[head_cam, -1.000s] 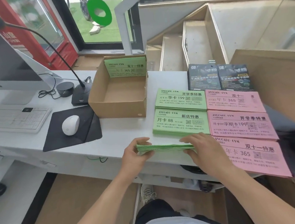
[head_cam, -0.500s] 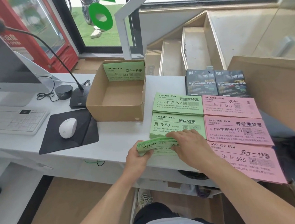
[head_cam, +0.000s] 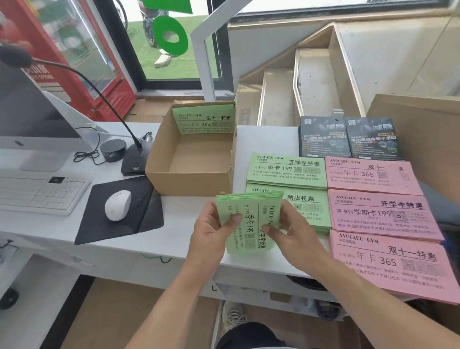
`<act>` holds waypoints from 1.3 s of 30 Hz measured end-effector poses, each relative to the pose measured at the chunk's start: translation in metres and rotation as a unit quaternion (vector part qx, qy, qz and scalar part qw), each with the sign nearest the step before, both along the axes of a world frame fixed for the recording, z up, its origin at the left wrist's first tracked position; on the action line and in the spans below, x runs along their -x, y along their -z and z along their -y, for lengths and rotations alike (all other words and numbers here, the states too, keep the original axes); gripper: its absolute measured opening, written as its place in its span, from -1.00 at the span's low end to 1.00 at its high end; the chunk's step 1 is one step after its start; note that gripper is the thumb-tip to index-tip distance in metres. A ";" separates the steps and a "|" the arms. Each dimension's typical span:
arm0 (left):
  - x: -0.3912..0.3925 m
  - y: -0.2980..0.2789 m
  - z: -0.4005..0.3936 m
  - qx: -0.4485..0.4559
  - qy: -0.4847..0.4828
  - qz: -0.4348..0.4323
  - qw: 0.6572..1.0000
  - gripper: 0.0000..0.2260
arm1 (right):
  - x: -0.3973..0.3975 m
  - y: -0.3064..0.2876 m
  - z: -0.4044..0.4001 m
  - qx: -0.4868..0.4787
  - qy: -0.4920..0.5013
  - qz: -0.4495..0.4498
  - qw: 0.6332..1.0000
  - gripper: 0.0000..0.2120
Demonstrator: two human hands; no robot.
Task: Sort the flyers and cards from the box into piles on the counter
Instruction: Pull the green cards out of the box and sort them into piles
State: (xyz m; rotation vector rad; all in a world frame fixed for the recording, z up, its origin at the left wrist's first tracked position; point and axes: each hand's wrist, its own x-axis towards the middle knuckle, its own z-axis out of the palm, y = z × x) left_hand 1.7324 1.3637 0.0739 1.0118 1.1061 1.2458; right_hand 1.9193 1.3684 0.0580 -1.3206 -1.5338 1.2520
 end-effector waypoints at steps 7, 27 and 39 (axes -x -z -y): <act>-0.006 -0.001 0.005 0.009 0.017 0.000 1.000 -0.74 | 0.002 -0.001 0.003 -0.008 0.013 -0.011 1.000 -0.66; -0.018 0.045 -0.052 0.188 -0.038 -0.131 0.973 -0.83 | -0.072 -0.005 -0.059 0.051 0.146 0.192 0.969 -0.59; -0.001 0.067 -0.074 0.160 0.081 -0.348 0.920 -0.56 | -0.033 0.035 -0.051 -0.103 0.083 0.423 0.897 -0.68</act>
